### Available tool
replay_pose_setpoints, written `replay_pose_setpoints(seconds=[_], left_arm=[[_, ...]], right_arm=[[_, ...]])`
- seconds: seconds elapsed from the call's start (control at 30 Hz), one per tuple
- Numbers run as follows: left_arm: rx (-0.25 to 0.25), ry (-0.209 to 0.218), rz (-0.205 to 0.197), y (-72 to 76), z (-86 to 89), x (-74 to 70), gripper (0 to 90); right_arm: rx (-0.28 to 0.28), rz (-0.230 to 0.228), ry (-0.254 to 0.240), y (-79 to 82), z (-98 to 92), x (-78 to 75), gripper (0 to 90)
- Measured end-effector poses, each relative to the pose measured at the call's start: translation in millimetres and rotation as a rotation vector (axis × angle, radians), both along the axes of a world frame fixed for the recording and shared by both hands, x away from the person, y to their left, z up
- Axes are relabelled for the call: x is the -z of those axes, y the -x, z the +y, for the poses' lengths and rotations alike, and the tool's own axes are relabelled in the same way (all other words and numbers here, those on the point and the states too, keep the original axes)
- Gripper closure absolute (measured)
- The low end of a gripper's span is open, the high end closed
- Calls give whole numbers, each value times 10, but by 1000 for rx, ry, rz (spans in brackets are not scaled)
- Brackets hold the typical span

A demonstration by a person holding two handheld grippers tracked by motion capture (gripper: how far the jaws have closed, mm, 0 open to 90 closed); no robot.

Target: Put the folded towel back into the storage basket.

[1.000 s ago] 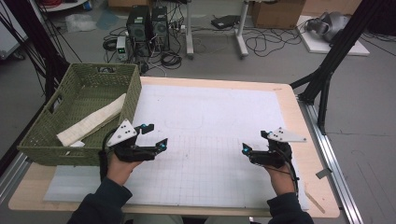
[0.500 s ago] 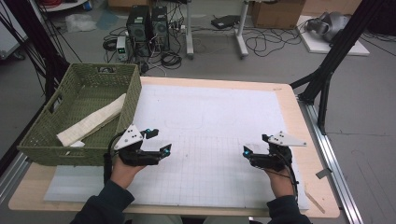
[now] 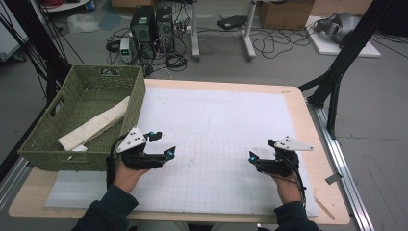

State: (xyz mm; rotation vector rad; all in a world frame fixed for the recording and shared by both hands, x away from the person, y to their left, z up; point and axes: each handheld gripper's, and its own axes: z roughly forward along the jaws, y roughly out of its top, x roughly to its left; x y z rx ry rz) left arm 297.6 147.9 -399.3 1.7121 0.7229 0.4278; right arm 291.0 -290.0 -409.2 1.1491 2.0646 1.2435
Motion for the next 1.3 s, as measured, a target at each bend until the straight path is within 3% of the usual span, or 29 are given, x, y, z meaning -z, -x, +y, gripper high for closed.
replay_pose_setpoints(seconds=[0.3,1.3], left_arm=[[0,-1,-2,4,-9,-1,239],[1,1,-6,23,-2,-14,239]], right_arm=[[3,-6,-14,26,-29,-17,114],[0,-28,7,67,0,-39,114]])
